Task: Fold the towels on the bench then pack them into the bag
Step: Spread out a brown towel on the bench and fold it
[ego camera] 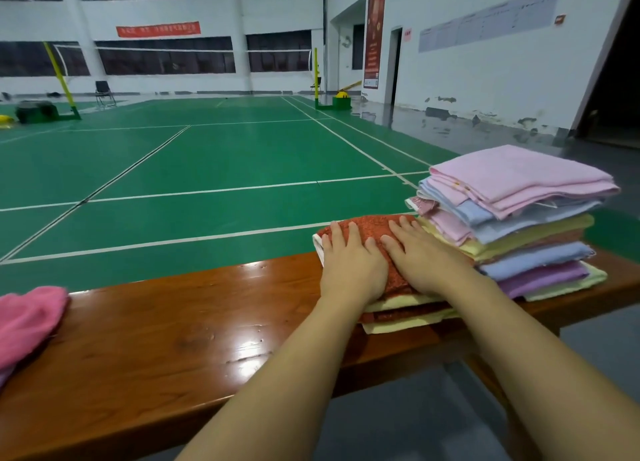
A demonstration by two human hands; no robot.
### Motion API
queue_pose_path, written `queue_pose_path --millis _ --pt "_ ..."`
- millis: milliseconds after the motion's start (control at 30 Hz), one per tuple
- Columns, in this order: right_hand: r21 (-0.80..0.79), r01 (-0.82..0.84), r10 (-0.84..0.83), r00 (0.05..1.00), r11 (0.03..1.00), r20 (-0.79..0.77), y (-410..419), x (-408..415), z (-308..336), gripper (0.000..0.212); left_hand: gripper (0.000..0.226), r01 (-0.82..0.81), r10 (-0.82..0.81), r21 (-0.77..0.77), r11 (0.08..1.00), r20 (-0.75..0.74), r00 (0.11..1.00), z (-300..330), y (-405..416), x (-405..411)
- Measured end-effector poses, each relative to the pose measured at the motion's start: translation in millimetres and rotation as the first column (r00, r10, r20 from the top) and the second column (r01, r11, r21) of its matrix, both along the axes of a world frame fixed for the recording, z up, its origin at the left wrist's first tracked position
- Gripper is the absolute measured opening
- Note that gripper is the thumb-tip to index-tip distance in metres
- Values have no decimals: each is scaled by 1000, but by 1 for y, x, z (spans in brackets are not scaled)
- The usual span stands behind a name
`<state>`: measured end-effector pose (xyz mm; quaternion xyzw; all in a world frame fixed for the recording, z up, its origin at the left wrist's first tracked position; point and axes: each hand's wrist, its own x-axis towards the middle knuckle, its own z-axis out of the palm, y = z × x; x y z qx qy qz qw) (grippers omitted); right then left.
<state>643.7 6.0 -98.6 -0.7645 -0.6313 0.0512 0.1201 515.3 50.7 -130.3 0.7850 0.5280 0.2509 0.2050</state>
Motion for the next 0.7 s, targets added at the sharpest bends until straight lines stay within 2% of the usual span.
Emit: queue_pose_path --millis 100,200,300,367,467,533,633,700 --pt "-12 -7 7 1000 1000 3 -1 -1 1 64 70 -1 0 -5 1000 -81 997 1 1 1" --pt "29 -7 7 1000 1000 12 -4 -6 11 64 58 32 -30 -64 997 33 999 14 -7 -10" --pt "163 -31 28 999 986 23 -4 -23 29 60 59 -2 7 -33 999 145 989 21 -9 -27" --pt "220 -86 77 996 972 47 -1 -47 39 58 58 -48 46 8 999 166 985 25 -9 -45" --pt "224 -214 203 977 951 71 9 -94 44 57 56 -86 70 75 994 196 978 39 -13 -89" --pt "194 -283 275 959 939 71 18 -127 42 57 52 -131 120 96 987 117 986 40 -10 -130" --pt "167 -355 348 935 920 72 33 -178 38 58 51 -232 242 125 965 -78 967 28 -5 -201" --pt "150 -416 413 909 897 58 42 -219 36 58 52 -309 325 136 941 -120 938 24 -11 -252"
